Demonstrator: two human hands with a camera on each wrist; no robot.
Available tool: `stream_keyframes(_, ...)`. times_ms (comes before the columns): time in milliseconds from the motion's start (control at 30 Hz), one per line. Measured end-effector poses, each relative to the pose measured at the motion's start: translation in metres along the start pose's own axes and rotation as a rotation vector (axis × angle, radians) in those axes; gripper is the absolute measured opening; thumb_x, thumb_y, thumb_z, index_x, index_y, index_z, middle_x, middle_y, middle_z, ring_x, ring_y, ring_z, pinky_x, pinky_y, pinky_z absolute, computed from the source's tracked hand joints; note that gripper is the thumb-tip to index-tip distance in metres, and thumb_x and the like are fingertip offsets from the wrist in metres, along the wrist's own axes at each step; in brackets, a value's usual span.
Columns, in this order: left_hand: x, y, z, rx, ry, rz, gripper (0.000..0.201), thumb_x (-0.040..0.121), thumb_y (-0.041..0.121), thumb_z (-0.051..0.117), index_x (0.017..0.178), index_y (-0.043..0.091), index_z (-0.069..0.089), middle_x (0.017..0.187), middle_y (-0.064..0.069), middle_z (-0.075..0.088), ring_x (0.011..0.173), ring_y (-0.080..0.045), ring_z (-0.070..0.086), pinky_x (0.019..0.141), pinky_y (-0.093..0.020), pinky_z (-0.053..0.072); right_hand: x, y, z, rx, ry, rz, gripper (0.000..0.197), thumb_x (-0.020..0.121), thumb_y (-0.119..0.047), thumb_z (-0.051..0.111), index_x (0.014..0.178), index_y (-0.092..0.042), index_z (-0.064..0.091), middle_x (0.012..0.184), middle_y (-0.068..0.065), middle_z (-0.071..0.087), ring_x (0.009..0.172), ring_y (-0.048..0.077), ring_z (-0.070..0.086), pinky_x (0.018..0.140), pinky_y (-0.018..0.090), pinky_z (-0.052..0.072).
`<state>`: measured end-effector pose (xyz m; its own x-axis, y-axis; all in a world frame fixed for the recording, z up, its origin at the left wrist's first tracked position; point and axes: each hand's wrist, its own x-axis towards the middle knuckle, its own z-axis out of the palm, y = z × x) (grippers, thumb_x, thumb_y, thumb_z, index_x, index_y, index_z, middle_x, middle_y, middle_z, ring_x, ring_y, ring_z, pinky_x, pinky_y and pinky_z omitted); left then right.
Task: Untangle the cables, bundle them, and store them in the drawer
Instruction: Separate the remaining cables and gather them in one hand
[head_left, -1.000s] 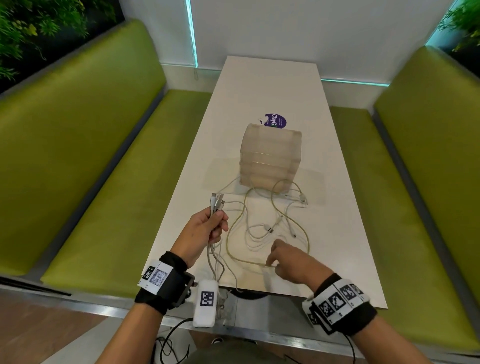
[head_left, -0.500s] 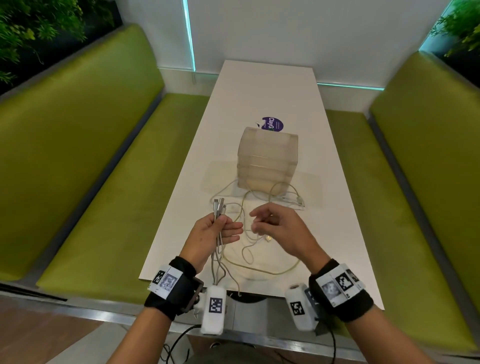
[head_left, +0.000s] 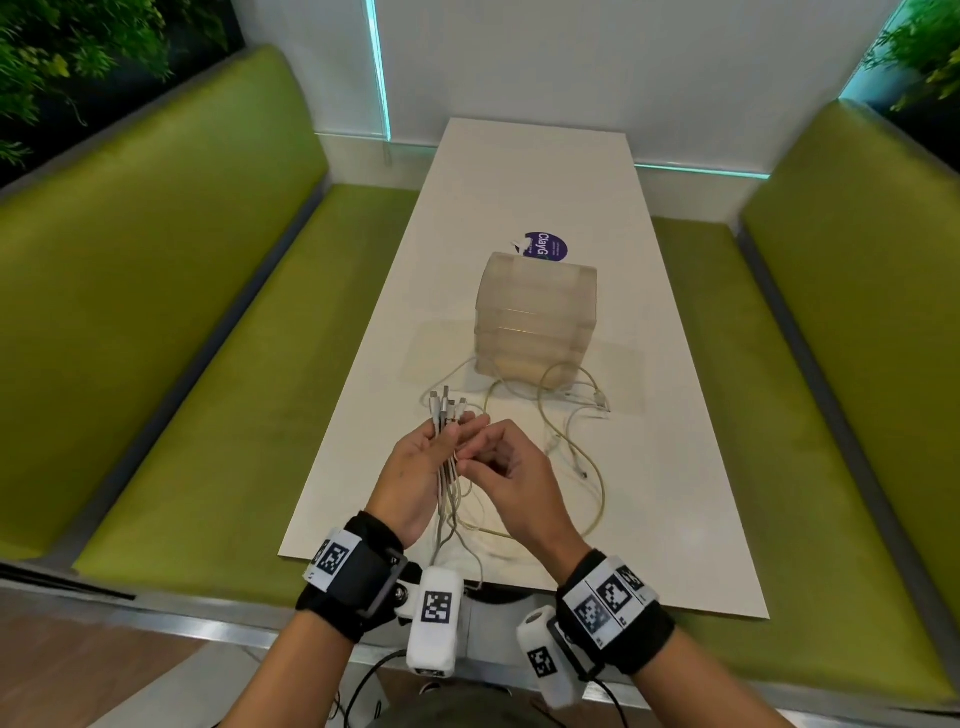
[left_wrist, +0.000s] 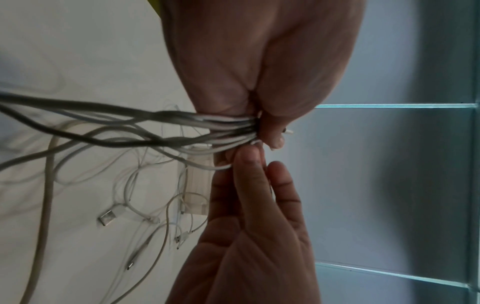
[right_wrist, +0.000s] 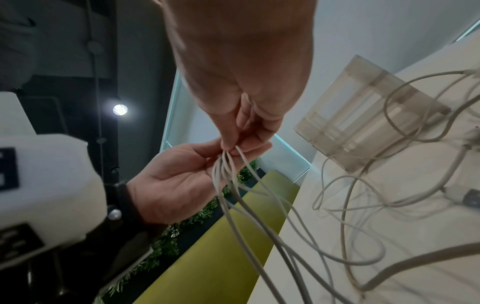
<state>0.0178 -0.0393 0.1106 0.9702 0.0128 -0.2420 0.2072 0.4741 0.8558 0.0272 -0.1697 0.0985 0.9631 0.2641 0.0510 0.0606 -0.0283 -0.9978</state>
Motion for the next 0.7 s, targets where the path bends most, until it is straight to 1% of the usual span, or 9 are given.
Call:
stream_keyframes(67,-0.001,0.001,0.001,0.004,0.001,0.015,0.023,0.098,0.013,0.044,0.111,0.002,0.060,0.106,-0.011,0.072,0.102,-0.022,0.067,0.086,-0.027,0.054,0.001,0.000,0.001,0.020,-0.008,-0.013,0.014,0.083,-0.002,0.066,0.086,-0.009,0.054,0.104,0.000,0.070,0.097,0.016,0.066,0.088,0.039,0.054)
stream_keyframes(133,-0.002,0.002,0.003,0.006,0.067,0.042,0.019,0.097,0.011,0.045,0.102,0.004,0.061,0.097,-0.011,0.073,0.092,-0.022,0.069,0.077,-0.026,0.056,0.000,0.002,0.002,0.025,-0.077,0.007,0.018,0.084,-0.009,0.064,0.087,-0.014,0.048,0.104,-0.005,0.069,0.084,0.012,0.063,0.077,0.038,0.052)
stream_keyframes(200,-0.001,0.005,0.002,-0.044,0.140,0.081,0.018,0.098,0.011,0.043,0.095,0.004,0.059,0.096,-0.014,0.071,0.094,-0.024,0.069,0.079,-0.030,0.057,-0.003,0.003,0.002,-0.043,-0.223,0.107,0.023,0.084,-0.021,0.065,0.091,-0.022,0.043,0.088,-0.007,0.068,0.069,0.012,0.054,0.068,0.033,0.044)
stream_keyframes(267,-0.001,0.015,-0.003,-0.138,0.183,0.144,0.022,0.099,0.012,0.040,0.088,0.003,0.057,0.088,-0.009,0.067,0.091,-0.026,0.071,0.084,-0.038,0.057,-0.003,0.010,-0.001,-0.271,-0.398,0.205,0.021,0.086,-0.031,0.064,0.092,-0.025,0.046,0.078,-0.002,0.070,0.067,0.013,0.056,0.069,0.030,0.044)
stream_keyframes(333,0.001,0.031,-0.010,-0.222,0.221,0.206,0.023,0.101,0.014,0.037,0.088,0.006,0.055,0.069,-0.002,0.063,0.069,-0.019,0.069,0.075,-0.036,0.059,0.001,0.023,-0.009,-0.555,-0.520,0.178,0.010,0.091,-0.030,0.057,0.086,-0.023,0.053,0.075,-0.004,0.068,0.073,0.013,0.062,0.077,0.032,0.047)
stream_keyframes(400,0.001,0.048,-0.021,-0.224,0.262,0.252,0.022,0.102,0.015,0.035,0.089,0.011,0.053,0.060,0.005,0.058,0.048,-0.008,0.052,0.055,-0.024,0.052,0.008,0.040,-0.023,-0.617,-0.504,0.168,0.015,0.094,-0.023,0.051,0.081,-0.019,0.057,0.070,-0.007,0.062,0.072,0.011,0.060,0.078,0.030,0.045)
stream_keyframes(467,0.000,0.061,-0.034,-0.204,0.290,0.307,0.021,0.102,0.015,0.035,0.089,0.014,0.052,0.059,0.009,0.054,0.043,-0.003,0.035,0.045,-0.017,0.034,0.017,0.052,-0.041,-0.576,-0.416,0.181,0.018,0.095,-0.021,0.050,0.079,-0.020,0.059,0.067,-0.008,0.060,0.067,0.007,0.057,0.075,0.026,0.042)
stream_keyframes(567,-0.002,0.069,-0.054,-0.207,0.338,0.343,0.022,0.102,0.016,0.034,0.089,0.015,0.051,0.058,0.010,0.051,0.042,-0.002,0.028,0.044,-0.016,0.024,0.031,0.056,-0.069,-0.499,-0.328,0.186,0.019,0.095,-0.019,0.052,0.078,-0.020,0.060,0.071,-0.004,0.061,0.065,0.006,0.055,0.069,0.024,0.044)
stream_keyframes(700,-0.003,0.071,-0.069,-0.238,0.368,0.354,0.023,0.102,0.018,0.034,0.088,0.016,0.051,0.058,0.011,0.050,0.042,-0.003,0.027,0.043,-0.016,0.023,0.043,0.051,-0.096,-0.598,-0.323,0.201,0.018,0.094,-0.022,0.055,0.078,-0.019,0.063,0.069,-0.005,0.059,0.066,0.005,0.053,0.068,0.023,0.041)
